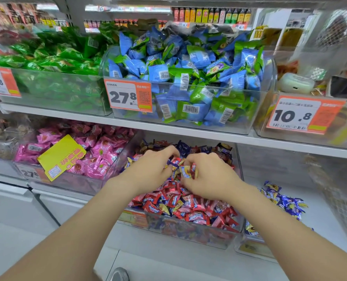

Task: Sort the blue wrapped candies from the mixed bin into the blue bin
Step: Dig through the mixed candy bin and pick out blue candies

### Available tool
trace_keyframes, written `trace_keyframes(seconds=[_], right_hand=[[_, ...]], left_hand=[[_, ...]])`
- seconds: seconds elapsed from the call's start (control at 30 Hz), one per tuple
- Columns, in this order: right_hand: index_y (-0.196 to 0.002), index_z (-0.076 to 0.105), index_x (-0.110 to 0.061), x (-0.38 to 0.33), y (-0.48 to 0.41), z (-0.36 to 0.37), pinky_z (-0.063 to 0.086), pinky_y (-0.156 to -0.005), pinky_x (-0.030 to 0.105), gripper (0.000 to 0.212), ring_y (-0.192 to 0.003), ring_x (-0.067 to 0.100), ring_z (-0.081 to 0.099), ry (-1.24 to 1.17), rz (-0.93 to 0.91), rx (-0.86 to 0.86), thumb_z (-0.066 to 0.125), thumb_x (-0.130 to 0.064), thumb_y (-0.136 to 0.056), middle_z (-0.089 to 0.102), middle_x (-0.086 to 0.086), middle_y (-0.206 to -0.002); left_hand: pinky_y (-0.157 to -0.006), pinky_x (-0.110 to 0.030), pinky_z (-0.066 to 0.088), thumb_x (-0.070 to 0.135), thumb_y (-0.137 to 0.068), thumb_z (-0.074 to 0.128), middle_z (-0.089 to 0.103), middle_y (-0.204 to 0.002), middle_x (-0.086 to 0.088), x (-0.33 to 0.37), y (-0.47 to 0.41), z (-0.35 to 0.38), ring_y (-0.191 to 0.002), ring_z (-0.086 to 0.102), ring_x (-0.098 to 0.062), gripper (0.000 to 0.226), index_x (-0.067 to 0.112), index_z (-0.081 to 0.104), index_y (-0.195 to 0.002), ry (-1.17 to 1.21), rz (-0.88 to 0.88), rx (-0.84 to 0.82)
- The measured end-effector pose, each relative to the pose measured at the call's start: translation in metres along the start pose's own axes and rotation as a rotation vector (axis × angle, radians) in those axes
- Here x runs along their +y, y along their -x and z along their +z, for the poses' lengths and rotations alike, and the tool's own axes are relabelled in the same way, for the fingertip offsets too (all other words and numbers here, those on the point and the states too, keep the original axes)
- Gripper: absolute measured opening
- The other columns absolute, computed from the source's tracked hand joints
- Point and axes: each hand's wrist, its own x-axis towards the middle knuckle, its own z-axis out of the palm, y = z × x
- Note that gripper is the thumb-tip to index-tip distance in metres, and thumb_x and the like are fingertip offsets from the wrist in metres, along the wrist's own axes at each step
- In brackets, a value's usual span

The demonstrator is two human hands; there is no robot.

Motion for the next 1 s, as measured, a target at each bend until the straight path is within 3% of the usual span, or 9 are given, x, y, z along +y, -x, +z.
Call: trace_keyframes(seconds=[0.1, 0.17, 0.27, 0.43, 0.53, 0.63, 0.73, 0.93, 1.0], right_hand=[[-0.073, 0.047, -0.028, 0.005, 0.006, -0.010, 0.042, -0.055, 0.036, 0.025, -0.067, 0.021, 0.057, -0.015, 0.079, 0.001, 0.059, -0.043, -0.088, 0.060, 0.000, -0.067], [-0.073, 0.047, -0.022, 0.009, 0.007, -0.012, 0.044, -0.059, 0.037, 0.030, -0.066, 0.023, 0.055, -0.018, 0.133, 0.014, 0.054, -0.043, -0.093, 0.057, 0.004, -0.068], [-0.078, 0.048, -0.012, 0.011, 0.006, -0.013, 0.041, -0.058, 0.037, 0.038, -0.067, 0.026, 0.055, -0.010, 0.183, 0.030, 0.048, -0.045, -0.097, 0.056, 0.009, -0.073], [-0.071, 0.037, -0.014, 0.006, 0.007, -0.018, 0.029, -0.052, 0.034, 0.042, -0.056, 0.024, 0.042, -0.061, 0.178, 0.043, 0.048, -0.043, -0.098, 0.046, 0.005, -0.063], [-0.068, 0.033, -0.016, 0.007, 0.012, -0.026, 0.026, -0.053, 0.035, 0.044, -0.053, 0.023, 0.032, -0.140, 0.181, -0.021, 0.052, -0.042, -0.098, 0.035, 0.003, -0.057], [-0.067, 0.046, -0.015, 0.021, 0.033, -0.045, 0.033, -0.049, 0.029, 0.040, -0.051, 0.022, 0.041, -0.341, 0.263, -0.201, 0.058, -0.038, -0.097, 0.046, 0.004, -0.056], [-0.080, 0.065, -0.009, 0.050, 0.069, -0.069, 0.039, -0.046, 0.025, 0.029, -0.055, 0.019, 0.049, -0.551, 0.402, -0.302, 0.064, -0.031, -0.098, 0.059, 0.004, -0.066], [-0.103, 0.063, -0.007, 0.131, 0.125, -0.082, 0.052, -0.049, 0.032, 0.010, -0.058, 0.025, 0.064, -0.263, 0.577, -0.127, 0.054, -0.011, -0.100, 0.064, 0.012, -0.077], [-0.113, 0.061, -0.009, 0.151, 0.134, -0.077, 0.059, -0.056, 0.037, 0.016, -0.062, 0.026, 0.069, -0.296, 0.620, -0.142, 0.060, -0.008, -0.097, 0.066, 0.016, -0.084]], left_hand=[[-0.078, -0.044, 0.057, 0.028, -0.109, 0.050, 0.073, -0.111, -0.006, 0.002, -0.007, 0.005, -0.088, 0.069, -0.023, 0.040, 0.037, 0.048, -0.147, -0.103, 0.016, -0.088], [-0.085, -0.043, 0.054, 0.034, -0.109, 0.051, 0.069, -0.120, -0.009, 0.002, -0.012, 0.008, -0.108, 0.065, -0.028, 0.036, 0.030, 0.054, -0.144, -0.176, 0.006, -0.118], [-0.071, -0.040, 0.047, 0.038, -0.107, 0.055, 0.061, -0.101, -0.005, 0.006, -0.012, 0.007, -0.092, 0.061, -0.028, 0.022, 0.025, 0.057, -0.126, -0.221, -0.017, -0.111], [-0.077, -0.048, 0.054, 0.044, -0.109, 0.049, 0.059, -0.101, -0.001, 0.017, 0.001, -0.003, -0.092, 0.059, -0.028, 0.019, 0.028, 0.052, -0.118, -0.292, -0.031, 0.042], [-0.075, -0.048, 0.052, 0.048, -0.107, 0.048, 0.059, -0.098, 0.006, 0.024, 0.014, -0.007, -0.086, 0.059, -0.018, 0.018, 0.035, 0.053, -0.117, -0.125, 0.065, 0.139], [-0.078, -0.044, 0.051, 0.051, -0.104, 0.051, 0.062, -0.097, 0.011, 0.037, 0.026, -0.005, -0.090, 0.059, -0.011, 0.014, 0.040, 0.055, -0.112, 0.033, 0.155, 0.185], [-0.082, -0.038, 0.049, 0.050, -0.103, 0.054, 0.064, -0.098, 0.013, 0.063, 0.024, 0.008, -0.093, 0.060, -0.007, 0.012, 0.041, 0.057, -0.110, 0.089, 0.226, 0.206], [-0.082, -0.040, 0.048, 0.047, -0.104, 0.056, 0.055, -0.090, 0.011, 0.137, -0.005, 0.052, -0.086, 0.054, -0.010, 0.012, 0.039, 0.056, -0.112, 0.110, 0.400, 0.142], [-0.084, -0.042, 0.048, 0.045, -0.104, 0.057, 0.051, -0.087, 0.012, 0.162, -0.017, 0.063, -0.087, 0.051, -0.011, 0.011, 0.037, 0.055, -0.112, 0.099, 0.430, 0.108]])
